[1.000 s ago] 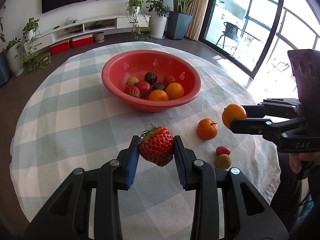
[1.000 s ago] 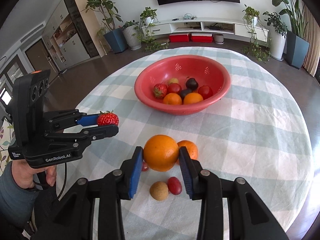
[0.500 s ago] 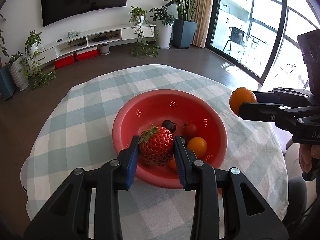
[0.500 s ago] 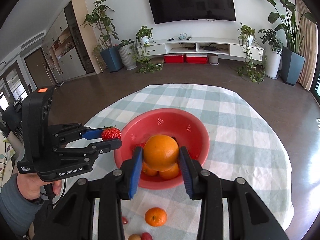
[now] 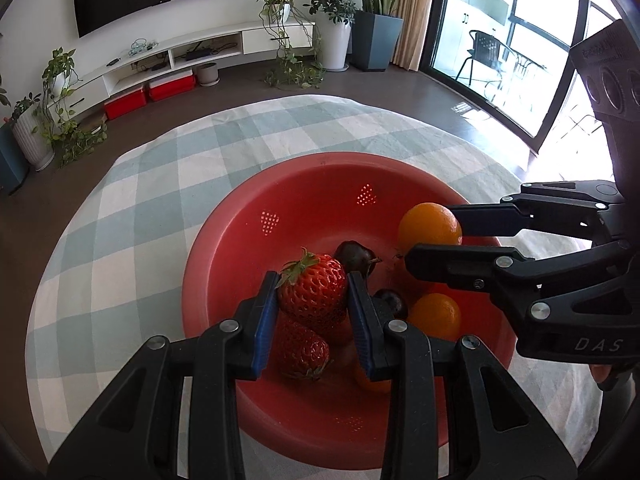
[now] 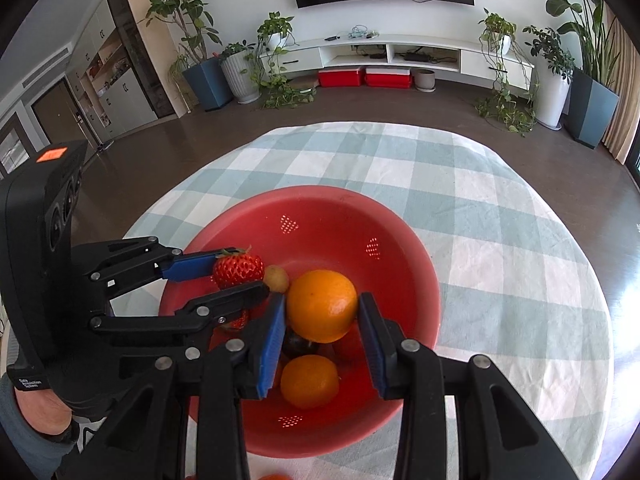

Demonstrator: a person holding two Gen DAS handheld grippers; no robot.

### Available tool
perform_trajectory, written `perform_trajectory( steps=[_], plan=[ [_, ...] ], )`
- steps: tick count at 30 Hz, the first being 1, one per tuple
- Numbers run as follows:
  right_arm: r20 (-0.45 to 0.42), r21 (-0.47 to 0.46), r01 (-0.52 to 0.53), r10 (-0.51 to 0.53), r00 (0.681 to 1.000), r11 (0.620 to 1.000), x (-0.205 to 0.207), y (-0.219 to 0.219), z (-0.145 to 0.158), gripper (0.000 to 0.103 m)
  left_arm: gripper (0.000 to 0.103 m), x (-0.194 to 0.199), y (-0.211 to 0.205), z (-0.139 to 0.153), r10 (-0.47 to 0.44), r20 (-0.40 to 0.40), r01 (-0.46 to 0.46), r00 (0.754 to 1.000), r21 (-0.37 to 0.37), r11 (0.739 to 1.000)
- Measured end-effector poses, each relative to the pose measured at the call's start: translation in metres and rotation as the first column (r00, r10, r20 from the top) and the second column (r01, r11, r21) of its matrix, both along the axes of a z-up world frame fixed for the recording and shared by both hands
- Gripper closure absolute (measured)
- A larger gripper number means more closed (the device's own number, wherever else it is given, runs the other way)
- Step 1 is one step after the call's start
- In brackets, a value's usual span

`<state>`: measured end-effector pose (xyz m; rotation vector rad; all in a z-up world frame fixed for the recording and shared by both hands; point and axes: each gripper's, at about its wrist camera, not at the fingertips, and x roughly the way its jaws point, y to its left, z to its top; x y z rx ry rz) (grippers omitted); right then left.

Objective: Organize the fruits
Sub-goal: 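Carry the strawberry in the left gripper into the bowl while the right gripper carries the orange, then open both grippers over the bowl and withdraw them toward the remaining fruit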

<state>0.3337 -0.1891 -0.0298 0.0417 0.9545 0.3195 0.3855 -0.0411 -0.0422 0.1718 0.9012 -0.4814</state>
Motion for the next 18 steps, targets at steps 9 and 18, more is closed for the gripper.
perform_trajectory(
  steps=[9,18],
  plan=[
    [-0.008,-0.081,-0.015,0.014,1.000,0.997,0.004,0.006,-0.017,0.063,0.070,0.004,0.002,-0.012,0.000,0.002,0.000,1.000,0.011,1.000],
    [-0.001,-0.106,-0.008,0.008,1.000,0.994,0.004,0.006,-0.019,0.063,0.069,-0.001,0.002,-0.011,-0.005,0.010,0.005,1.000,0.015,1.000]
  ],
)
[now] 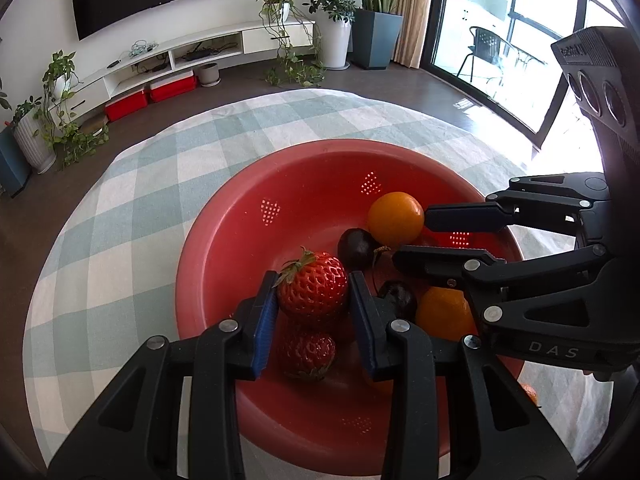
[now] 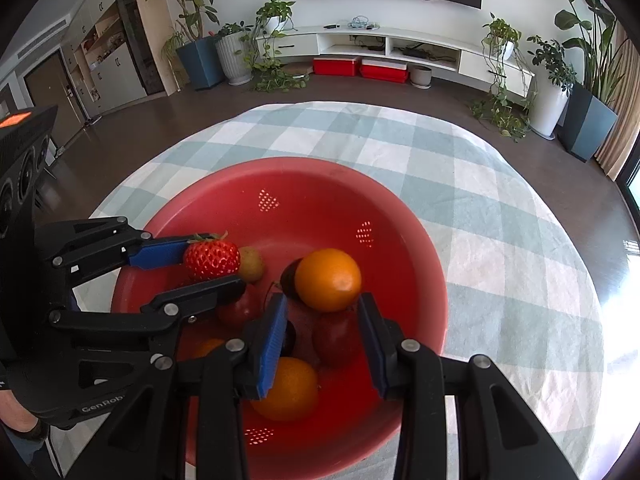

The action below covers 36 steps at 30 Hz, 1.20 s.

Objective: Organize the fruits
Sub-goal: 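Open both grippers over the bowl and withdraw them toward the remaining fruit, then lower the left gripper onto the red oval plum and close it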

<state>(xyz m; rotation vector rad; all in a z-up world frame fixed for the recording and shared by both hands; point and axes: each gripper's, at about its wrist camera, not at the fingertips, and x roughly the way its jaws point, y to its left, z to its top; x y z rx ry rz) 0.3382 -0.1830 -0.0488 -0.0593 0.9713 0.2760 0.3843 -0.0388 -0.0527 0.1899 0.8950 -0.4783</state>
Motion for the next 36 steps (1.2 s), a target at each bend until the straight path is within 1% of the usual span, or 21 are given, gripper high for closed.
perform_trajectory(
  steps=[4,7,9,10,12,13,16,17,18,19,21,23,26,28,30,36],
  plan=[
    [0.001,-0.001,0.002,-0.002,1.000,1.000,-0.001,0.000,0.000,0.063,0.065,-0.003,0.000,0.001,0.000,0.005,0.000,1.000,0.005,1.000],
    [0.001,-0.002,0.003,-0.003,1.000,1.000,-0.002,0.000,0.000,0.063,0.058,-0.007,0.000,0.004,0.003,0.019,-0.004,1.000,0.015,1.000],
    [0.004,-0.003,0.003,-0.003,1.000,1.000,-0.003,0.000,0.001,0.062,0.050,-0.009,0.003,0.008,0.008,0.024,-0.008,1.000,0.000,1.000],
    [0.008,-0.002,0.005,-0.005,1.000,1.000,-0.005,-0.001,0.002,0.062,0.048,-0.010,0.004,0.010,0.012,0.029,-0.011,1.000,-0.004,1.000],
    [0.019,0.000,0.005,-0.005,1.000,1.000,-0.009,-0.001,0.007,0.059,0.041,-0.013,0.007,0.015,0.017,0.041,-0.017,0.999,-0.009,1.000],
    [0.026,-0.002,0.006,-0.006,1.000,1.000,-0.011,-0.001,0.011,0.058,0.039,-0.015,0.008,0.018,0.020,0.046,-0.020,0.999,-0.012,1.000],
    [0.052,-0.001,0.014,-0.014,0.999,1.000,-0.021,-0.004,0.022,0.048,0.029,-0.023,0.014,0.028,0.034,0.064,-0.032,0.997,-0.032,0.999],
    [0.057,0.006,0.020,-0.021,0.998,1.000,-0.025,-0.006,0.025,0.043,0.026,-0.027,0.016,0.032,0.037,0.072,-0.035,0.997,-0.039,0.999],
    [0.061,0.019,0.025,-0.027,0.998,0.999,-0.030,-0.009,0.029,0.038,0.024,-0.032,0.017,0.037,0.039,0.081,-0.035,0.996,-0.045,0.998],
    [0.066,0.036,0.030,-0.032,0.997,0.999,-0.035,-0.012,0.032,0.036,0.023,-0.037,0.019,0.041,0.040,0.091,-0.035,0.995,-0.050,0.998],
    [0.079,0.068,0.046,-0.051,0.996,0.997,-0.047,-0.018,0.038,0.027,0.014,-0.048,0.021,0.049,0.044,0.112,-0.038,0.993,-0.059,0.998],
    [0.089,0.098,0.066,-0.075,0.993,0.993,-0.062,-0.026,0.043,0.023,0.012,-0.062,0.025,0.057,0.047,0.125,-0.038,0.991,-0.073,0.997],
    [0.100,0.147,0.074,-0.089,0.991,0.986,-0.088,-0.035,0.046,0.023,0.006,-0.083,0.029,0.064,0.040,0.140,-0.029,0.989,-0.077,0.997],
    [0.106,0.180,0.087,-0.108,0.989,0.980,-0.109,-0.042,0.045,0.022,0.006,-0.100,0.032,0.064,0.014,0.133,-0.003,0.991,-0.086,0.996],
    [0.098,0.208,0.107,-0.130,0.987,0.972,-0.128,-0.049,0.040,0.021,0.006,-0.117,0.033,0.059,-0.009,0.122,0.020,0.993,-0.092,0.996],
    [0.071,0.266,0.169,-0.195,0.978,0.949,-0.181,-0.065,0.024,0.021,0.006,-0.166,0.032,0.034,-0.106,0.093,0.111,0.990,-0.045,0.993]
  ],
)
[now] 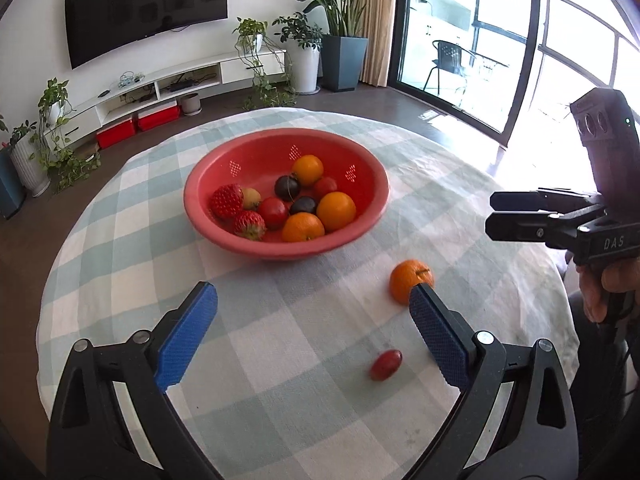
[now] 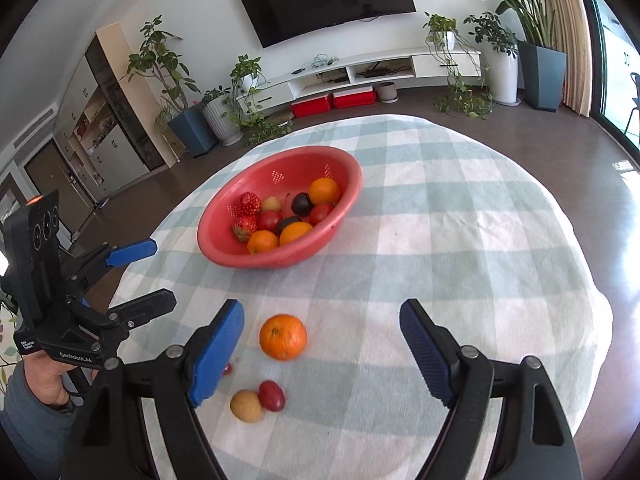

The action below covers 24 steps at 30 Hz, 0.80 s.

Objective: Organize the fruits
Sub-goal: 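Lower the left gripper onto the red oval plum and close it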

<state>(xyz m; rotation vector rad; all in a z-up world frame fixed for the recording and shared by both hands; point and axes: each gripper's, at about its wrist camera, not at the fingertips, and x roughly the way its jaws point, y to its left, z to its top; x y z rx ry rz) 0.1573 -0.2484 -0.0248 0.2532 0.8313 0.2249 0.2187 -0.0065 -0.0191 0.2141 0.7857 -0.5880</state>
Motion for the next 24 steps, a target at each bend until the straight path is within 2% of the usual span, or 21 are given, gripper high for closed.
perform_trajectory(
  steps=[6,13,16,18,23,24],
  plan=[
    [-0.029,0.005,-0.008,0.008,1.000,1.000,-0.034,0.008,-0.014,0.021,0.006,-0.032,-0.009,-0.037,-0.123,-0.065,0.130,0.990,0.103,0.986],
    [-0.055,0.005,-0.018,0.018,0.998,1.000,-0.050,0.016,-0.027,0.023,0.006,-0.036,-0.021,-0.052,-0.222,-0.104,0.235,0.970,0.132,0.963],
    [-0.054,0.000,-0.026,0.026,0.998,1.000,-0.054,0.018,-0.028,0.026,0.026,-0.030,-0.028,-0.060,-0.253,-0.134,0.272,0.958,0.156,0.949],
    [-0.055,0.000,-0.029,0.029,0.998,1.000,-0.055,0.018,-0.029,0.027,0.045,-0.024,-0.030,-0.065,-0.264,-0.162,0.288,0.951,0.148,0.946],
    [-0.063,0.005,-0.030,0.030,0.998,1.000,-0.055,0.018,-0.031,0.030,0.050,-0.015,-0.033,-0.067,-0.282,-0.177,0.307,0.943,0.138,0.942],
    [-0.064,0.006,-0.031,0.032,0.997,0.999,-0.055,0.018,-0.032,0.031,0.055,-0.014,-0.035,-0.067,-0.288,-0.180,0.314,0.941,0.140,0.939]
  ],
)
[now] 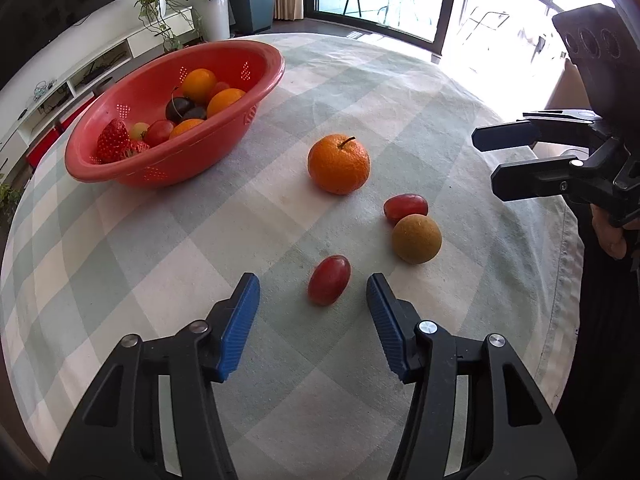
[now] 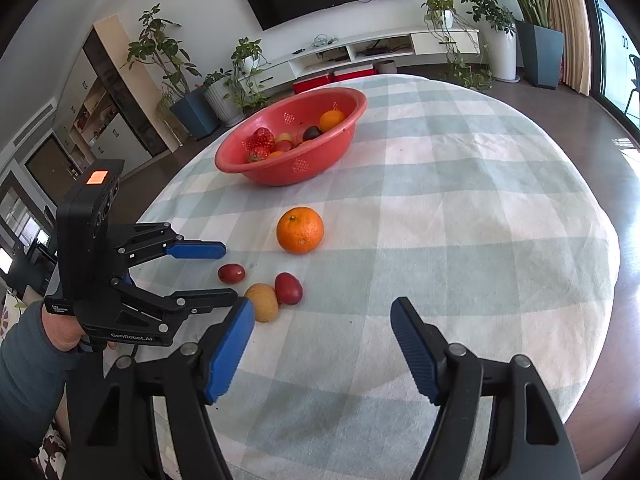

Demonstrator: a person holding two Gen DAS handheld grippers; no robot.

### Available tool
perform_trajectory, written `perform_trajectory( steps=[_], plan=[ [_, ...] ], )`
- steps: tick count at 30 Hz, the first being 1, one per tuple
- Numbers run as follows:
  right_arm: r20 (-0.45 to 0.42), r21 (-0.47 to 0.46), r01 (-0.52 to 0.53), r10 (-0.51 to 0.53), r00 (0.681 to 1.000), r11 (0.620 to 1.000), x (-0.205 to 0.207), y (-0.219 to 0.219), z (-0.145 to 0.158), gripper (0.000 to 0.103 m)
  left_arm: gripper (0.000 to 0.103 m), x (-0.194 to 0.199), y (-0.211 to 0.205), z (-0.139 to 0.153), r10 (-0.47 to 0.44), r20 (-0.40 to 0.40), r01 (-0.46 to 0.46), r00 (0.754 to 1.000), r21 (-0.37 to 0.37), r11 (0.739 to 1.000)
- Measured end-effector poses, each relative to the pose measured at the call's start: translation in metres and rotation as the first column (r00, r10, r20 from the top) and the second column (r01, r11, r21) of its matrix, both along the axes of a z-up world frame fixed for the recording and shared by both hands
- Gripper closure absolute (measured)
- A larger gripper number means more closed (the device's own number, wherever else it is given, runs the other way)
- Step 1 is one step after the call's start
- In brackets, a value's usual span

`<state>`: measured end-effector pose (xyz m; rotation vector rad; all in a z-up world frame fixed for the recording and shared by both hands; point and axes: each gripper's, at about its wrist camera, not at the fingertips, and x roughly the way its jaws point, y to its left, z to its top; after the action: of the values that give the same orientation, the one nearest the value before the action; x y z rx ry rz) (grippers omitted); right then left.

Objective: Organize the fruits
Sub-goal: 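Lower the left gripper onto the red oval plum and close it, then lift the plum with the left gripper while the right gripper grasps the mandarin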

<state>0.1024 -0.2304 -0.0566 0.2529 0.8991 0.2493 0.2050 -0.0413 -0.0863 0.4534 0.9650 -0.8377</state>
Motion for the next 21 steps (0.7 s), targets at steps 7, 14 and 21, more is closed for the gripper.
perform_trajectory(
  steps=[7,14,21],
  plan=[
    [-0.011,-0.002,-0.009,0.009,1.000,1.000,0.001,0.001,-0.002,0.035,0.066,0.008,-0.009,0.002,-0.032,-0.006,0.032,0.999,0.022,0.999],
    [-0.018,-0.010,-0.015,0.015,1.000,1.000,0.001,0.002,-0.003,0.039,0.084,0.000,-0.017,0.003,-0.089,-0.002,0.089,0.996,0.053,0.995],
    [-0.017,-0.009,-0.013,0.013,1.000,1.000,0.001,0.003,-0.003,0.039,0.085,-0.005,-0.021,0.003,-0.115,-0.004,0.115,0.993,0.075,0.991]
  ],
)
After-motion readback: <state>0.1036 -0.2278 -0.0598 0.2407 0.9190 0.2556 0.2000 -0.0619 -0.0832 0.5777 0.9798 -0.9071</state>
